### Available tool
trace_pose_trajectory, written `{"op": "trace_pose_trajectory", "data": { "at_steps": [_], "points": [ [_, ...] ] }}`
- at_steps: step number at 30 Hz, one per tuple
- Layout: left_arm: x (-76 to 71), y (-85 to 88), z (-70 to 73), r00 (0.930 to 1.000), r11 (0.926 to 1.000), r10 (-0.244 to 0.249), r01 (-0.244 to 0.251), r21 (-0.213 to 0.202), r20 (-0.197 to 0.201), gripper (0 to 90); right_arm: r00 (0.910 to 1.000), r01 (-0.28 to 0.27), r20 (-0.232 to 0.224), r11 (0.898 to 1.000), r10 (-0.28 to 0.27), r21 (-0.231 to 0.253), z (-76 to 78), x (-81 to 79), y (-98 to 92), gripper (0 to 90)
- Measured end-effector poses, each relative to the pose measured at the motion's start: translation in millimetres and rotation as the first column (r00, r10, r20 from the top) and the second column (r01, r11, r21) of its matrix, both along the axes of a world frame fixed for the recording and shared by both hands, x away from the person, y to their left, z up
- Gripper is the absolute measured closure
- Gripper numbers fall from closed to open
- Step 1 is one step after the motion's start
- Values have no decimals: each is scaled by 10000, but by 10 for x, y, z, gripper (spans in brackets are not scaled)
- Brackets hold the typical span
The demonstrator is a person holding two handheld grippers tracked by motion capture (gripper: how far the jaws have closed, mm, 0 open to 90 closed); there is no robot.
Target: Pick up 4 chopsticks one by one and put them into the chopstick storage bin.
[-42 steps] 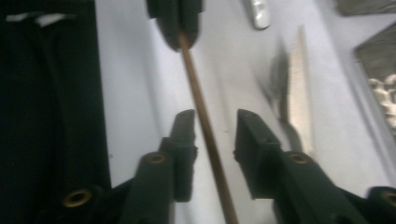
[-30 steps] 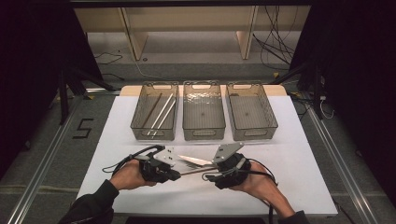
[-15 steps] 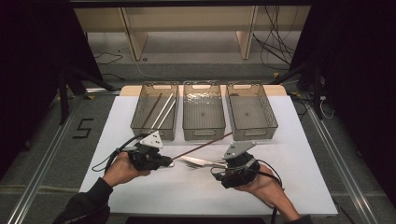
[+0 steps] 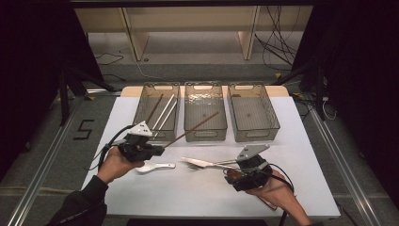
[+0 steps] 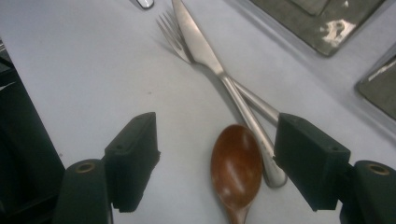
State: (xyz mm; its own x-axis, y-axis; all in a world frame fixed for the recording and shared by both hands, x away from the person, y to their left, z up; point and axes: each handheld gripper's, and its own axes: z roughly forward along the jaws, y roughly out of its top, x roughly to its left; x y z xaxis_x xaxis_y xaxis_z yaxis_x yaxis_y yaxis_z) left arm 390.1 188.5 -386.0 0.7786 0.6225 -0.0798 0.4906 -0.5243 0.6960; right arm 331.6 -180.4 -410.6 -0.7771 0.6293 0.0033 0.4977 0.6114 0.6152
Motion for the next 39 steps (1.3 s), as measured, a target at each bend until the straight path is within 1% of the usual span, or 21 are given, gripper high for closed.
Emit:
{"op": "trace_pose_trajectory", "data": {
  "at_steps": [2,5,9,13,17,18,21,22,25,26,27,28,30,33,36,37,38,39],
  "points": [
    [50,68,2,9995,9995,316,-316,-72,14,856,10000,49,-81,10000,-50,-80,-16,-7,-24,296],
    [130,174,8,9967,9966,813,-812,-124,52,855,9999,99,-114,9999,-100,-93,-27,-17,-60,294],
    [220,286,32,9900,9898,1407,-1404,-246,104,856,9997,193,-170,9998,-195,-108,-39,-30,-98,293],
    [306,360,33,9816,9810,1909,-1904,-364,89,856,9996,204,-183,9997,-207,-164,-49,-40,-114,292],
    [401,418,34,9734,9733,2284,-2279,-260,177,855,9995,184,-234,9996,-190,-231,-59,-46,-121,293],
    [431,434,28,9710,9708,2385,-2379,-302,165,856,9995,195,-239,9996,-200,-213,-62,-48,-122,293],
    [528,478,-1,9619,9617,2732,-2729,-245,102,856,9994,207,-254,9995,-213,-228,-63,-53,-131,293],
    [558,492,-9,9576,9572,2880,-2877,-315,32,856,9994,223,-255,9995,-228,-219,-60,-57,-135,293],
    [641,525,-17,9475,9469,3198,-3197,-326,-40,856,9993,264,-260,9994,-269,-213,-60,-61,-151,293],
    [669,535,-16,9451,9447,3267,-3268,-275,-58,855,9993,260,-259,9995,-266,-204,-63,-59,-156,293],
    [695,541,-17,9411,9407,3381,-3382,-268,-75,855,9992,285,-279,9994,-291,-217,-64,-60,-160,293],
    [725,550,-18,9390,9388,3438,-3439,-203,-86,855,9992,289,-273,9993,-294,-217,-67,-59,-163,293],
    [781,559,-29,9315,9314,3633,-3636,-184,-169,855,9992,270,-276,9994,-276,-238,-70,-58,-164,293],
    [852,571,-54,9228,9228,3842,-3848,-166,-298,855,9993,262,-268,9994,-268,-243,-70,-61,-163,293],
    [907,557,-87,9159,9164,4002,-4002,37,-323,855,9992,270,-283,9994,-277,-235,-71,-62,-164,293],
    [929,559,-100,9138,9145,4043,-4045,22,-389,855,9992,272,-285,9993,-279,-239,-72,-63,-164,293],
    [952,558,-115,9092,9102,4138,-4143,-1,-469,855,9992,271,-287,9993,-278,-246,-72,-64,-164,293],
    [977,558,-129,9063,9075,4198,-4201,28,-493,855,9992,273,-291,9993,-281,-251,-73,-64,-164,293]
  ]
}}
